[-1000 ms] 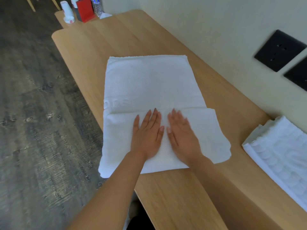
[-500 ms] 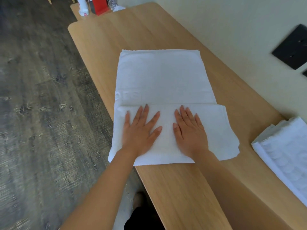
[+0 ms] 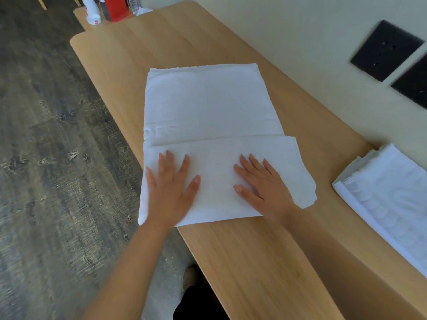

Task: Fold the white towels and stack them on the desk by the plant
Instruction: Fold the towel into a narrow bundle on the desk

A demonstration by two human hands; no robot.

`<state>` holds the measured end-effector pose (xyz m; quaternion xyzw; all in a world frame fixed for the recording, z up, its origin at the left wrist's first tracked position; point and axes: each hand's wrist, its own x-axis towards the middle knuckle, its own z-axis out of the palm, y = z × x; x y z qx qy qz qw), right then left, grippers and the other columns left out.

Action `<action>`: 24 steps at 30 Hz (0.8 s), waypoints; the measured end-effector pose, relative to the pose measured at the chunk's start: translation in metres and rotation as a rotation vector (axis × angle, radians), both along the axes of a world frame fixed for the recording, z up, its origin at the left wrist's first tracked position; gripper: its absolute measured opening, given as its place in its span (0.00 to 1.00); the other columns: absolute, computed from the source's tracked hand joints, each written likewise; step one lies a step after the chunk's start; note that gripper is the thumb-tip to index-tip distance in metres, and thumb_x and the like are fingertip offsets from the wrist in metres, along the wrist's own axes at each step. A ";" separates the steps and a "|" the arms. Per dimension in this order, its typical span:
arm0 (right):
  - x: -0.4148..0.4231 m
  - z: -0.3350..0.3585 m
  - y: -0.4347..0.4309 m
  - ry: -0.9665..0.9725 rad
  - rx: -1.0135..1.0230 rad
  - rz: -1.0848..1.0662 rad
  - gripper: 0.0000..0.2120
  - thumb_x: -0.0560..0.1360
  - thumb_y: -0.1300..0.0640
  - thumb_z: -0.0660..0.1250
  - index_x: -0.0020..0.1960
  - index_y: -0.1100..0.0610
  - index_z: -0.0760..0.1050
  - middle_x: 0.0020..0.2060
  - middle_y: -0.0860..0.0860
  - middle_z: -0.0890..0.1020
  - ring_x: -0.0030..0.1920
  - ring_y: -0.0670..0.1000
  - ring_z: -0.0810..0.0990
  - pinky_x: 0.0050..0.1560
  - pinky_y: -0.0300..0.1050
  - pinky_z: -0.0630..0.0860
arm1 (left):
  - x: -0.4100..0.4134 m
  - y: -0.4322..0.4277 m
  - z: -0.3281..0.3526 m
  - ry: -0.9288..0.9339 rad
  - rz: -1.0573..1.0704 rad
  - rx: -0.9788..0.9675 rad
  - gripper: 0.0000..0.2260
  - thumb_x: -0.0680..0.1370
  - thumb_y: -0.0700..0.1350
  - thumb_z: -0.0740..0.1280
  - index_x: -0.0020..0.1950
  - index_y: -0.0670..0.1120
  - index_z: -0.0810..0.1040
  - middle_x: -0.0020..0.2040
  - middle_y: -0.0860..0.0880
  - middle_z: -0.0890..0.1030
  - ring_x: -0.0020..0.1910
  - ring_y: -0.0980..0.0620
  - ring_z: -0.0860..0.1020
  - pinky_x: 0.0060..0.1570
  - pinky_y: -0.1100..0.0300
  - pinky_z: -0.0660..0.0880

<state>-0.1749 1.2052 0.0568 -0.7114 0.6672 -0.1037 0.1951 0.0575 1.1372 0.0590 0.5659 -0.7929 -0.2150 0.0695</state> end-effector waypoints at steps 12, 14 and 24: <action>0.025 0.008 0.064 -0.406 -0.262 -0.551 0.17 0.75 0.41 0.66 0.58 0.50 0.79 0.56 0.39 0.79 0.58 0.35 0.74 0.61 0.40 0.70 | -0.058 0.122 0.031 1.111 0.803 0.525 0.08 0.77 0.52 0.67 0.47 0.50 0.81 0.47 0.54 0.83 0.49 0.57 0.79 0.51 0.61 0.73; 0.042 0.020 0.072 -0.574 -0.162 -0.704 0.10 0.75 0.44 0.67 0.43 0.49 0.79 0.39 0.41 0.82 0.43 0.37 0.78 0.45 0.38 0.73 | -0.058 0.118 0.028 1.103 0.910 0.735 0.13 0.78 0.57 0.64 0.46 0.49 0.79 0.46 0.50 0.83 0.47 0.53 0.81 0.50 0.55 0.77; 0.066 0.031 0.059 -1.500 0.418 -1.128 0.16 0.75 0.45 0.68 0.53 0.55 0.75 0.49 0.57 0.83 0.51 0.53 0.82 0.47 0.45 0.79 | -0.076 0.084 0.029 1.523 1.230 0.963 0.22 0.74 0.45 0.72 0.66 0.42 0.70 0.58 0.41 0.78 0.51 0.45 0.79 0.39 0.54 0.78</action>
